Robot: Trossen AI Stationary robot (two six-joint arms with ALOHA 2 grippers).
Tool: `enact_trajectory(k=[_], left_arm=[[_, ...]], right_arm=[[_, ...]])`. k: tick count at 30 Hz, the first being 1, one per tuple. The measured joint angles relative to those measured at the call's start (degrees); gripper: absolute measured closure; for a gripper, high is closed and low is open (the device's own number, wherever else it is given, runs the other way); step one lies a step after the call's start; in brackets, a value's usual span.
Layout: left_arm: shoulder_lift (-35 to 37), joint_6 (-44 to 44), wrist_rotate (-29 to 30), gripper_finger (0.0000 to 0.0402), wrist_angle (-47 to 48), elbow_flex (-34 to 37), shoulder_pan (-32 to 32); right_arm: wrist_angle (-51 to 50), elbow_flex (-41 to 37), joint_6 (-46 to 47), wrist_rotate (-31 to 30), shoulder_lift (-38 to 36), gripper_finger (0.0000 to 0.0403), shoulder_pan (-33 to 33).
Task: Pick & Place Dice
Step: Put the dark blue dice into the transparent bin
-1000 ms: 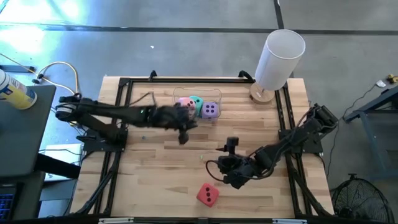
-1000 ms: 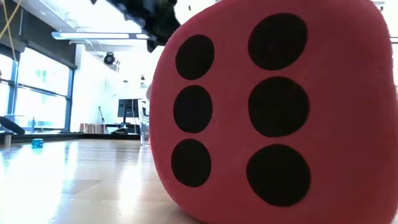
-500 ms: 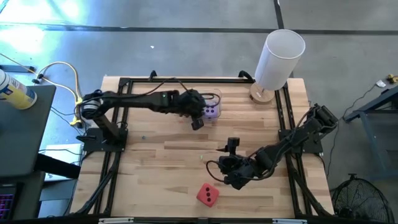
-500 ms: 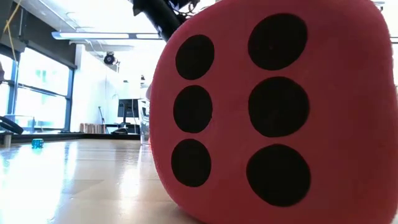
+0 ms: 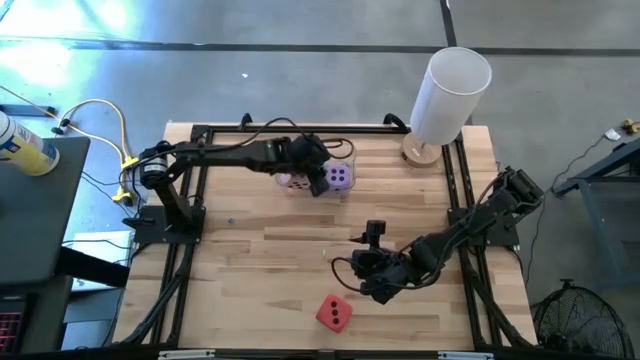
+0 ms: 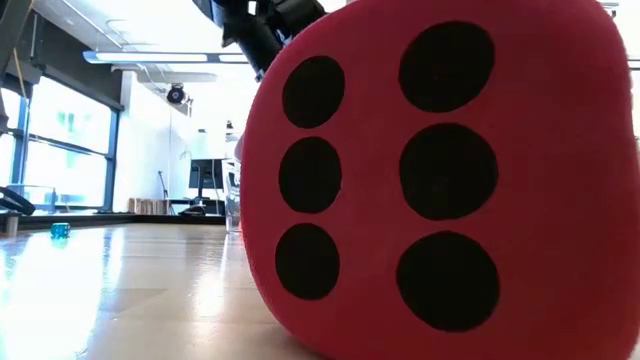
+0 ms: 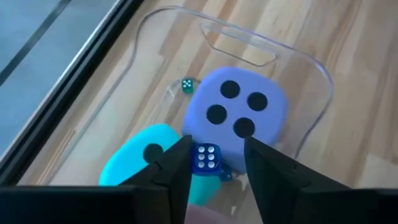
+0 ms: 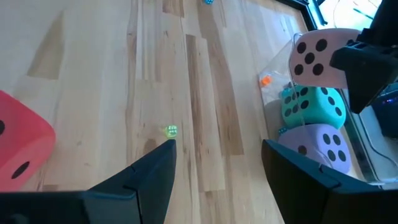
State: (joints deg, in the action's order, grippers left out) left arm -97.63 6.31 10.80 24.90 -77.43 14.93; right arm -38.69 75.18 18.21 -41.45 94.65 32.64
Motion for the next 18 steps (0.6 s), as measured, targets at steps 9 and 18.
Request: enact_trajectory(k=[9, 18], left_arm=[[-0.04, 0.1, -0.02, 0.0258, 0.91, 0.0, -2.23], [-2.71, -2.47, 0.2, 0.0257, 0.12, 0.0, -3.07]], right_arm=[[-0.01, 0.0, 0.01, 0.02, 0.0, 0.0175, 0.0], [-0.06, 0.0, 0.25, 0.02, 0.0, 0.0175, 0.0]])
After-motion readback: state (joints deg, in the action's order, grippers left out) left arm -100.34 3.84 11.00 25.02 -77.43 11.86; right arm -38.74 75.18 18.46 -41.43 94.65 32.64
